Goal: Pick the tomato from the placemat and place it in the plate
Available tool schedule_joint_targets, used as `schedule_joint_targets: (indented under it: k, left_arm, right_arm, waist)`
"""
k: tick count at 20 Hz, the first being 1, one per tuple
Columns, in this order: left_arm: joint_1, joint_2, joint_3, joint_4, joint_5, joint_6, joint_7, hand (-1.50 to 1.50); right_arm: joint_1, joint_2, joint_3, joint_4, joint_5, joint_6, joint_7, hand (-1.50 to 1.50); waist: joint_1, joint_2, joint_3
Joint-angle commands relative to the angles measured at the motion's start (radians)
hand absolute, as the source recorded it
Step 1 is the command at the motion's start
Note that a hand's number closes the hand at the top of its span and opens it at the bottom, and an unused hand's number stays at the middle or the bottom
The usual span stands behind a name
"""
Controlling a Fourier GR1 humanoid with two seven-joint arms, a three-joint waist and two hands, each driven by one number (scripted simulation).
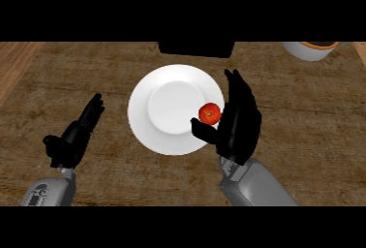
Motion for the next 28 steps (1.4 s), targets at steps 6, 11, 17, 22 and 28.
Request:
schedule_joint_targets:
  k: [6,11,17,22,28]
  left_arm:
    - [0.015,0.014,0.023,-0.002,0.001,0.008,-0.013,0.00]
    - [0.044,0.006,0.044,0.016,0.003,0.028,-0.017,0.00]
    - [0.098,0.023,0.051,-0.064,0.015,0.004,0.025,0.00]
    - [0.092,0.010,0.072,-0.062,0.014,0.001,0.021,0.00]
    - [0.159,-0.030,0.040,-0.117,-0.026,0.022,0.001,0.00]
  right_arm:
    - [-0.052,0.011,-0.061,0.073,-0.133,-0.518,0.060,-1.50]
    - [0.122,0.011,0.024,0.030,-0.223,-0.712,-0.092,-1.50]
    - [0.350,-0.103,0.147,-0.092,-0.407,-0.748,-0.346,-1.50]
    - [0.338,-0.207,0.157,-0.071,-0.668,-0.752,-0.554,-1.50]
    - [0.441,-0.280,0.174,-0.099,-0.862,-0.748,-0.778,-1.50]
  waist:
    - [-0.034,-0.013,0.001]
    - [-0.085,-0.022,0.000]
    - [-0.094,-0.027,0.000]
    - [-0.093,-0.026,-0.001]
    - [-0.094,-0.026,-0.001]
